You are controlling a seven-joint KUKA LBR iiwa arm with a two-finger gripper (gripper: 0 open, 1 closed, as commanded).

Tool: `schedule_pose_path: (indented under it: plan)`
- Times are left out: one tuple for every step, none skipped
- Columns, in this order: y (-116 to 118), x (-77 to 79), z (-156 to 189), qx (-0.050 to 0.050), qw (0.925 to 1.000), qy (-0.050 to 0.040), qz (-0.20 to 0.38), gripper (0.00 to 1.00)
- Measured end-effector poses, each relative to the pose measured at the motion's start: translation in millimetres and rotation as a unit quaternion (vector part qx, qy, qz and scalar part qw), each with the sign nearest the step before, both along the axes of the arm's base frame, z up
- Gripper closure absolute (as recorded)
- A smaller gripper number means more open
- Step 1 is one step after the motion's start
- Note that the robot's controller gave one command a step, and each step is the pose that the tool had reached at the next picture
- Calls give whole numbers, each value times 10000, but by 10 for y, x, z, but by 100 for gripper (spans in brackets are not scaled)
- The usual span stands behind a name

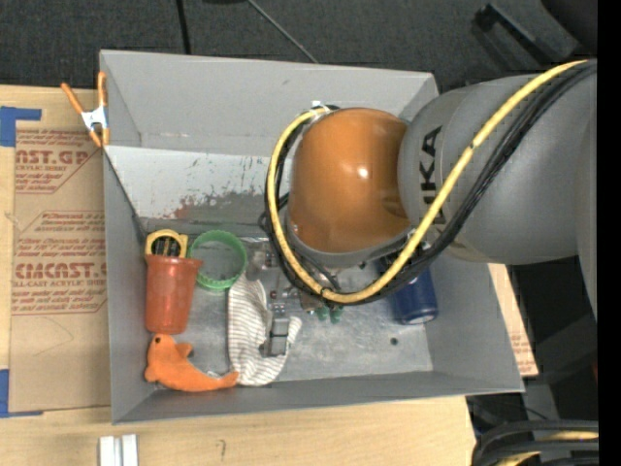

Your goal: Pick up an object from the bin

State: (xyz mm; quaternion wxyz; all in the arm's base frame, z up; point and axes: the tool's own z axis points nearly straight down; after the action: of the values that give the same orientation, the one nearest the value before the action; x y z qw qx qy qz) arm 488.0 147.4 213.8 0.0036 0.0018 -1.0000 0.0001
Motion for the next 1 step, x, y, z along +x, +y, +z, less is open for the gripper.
schedule_pose_path:
  plan:
    - [-10, 16, 45, 8, 10000, -40, -13, 0]
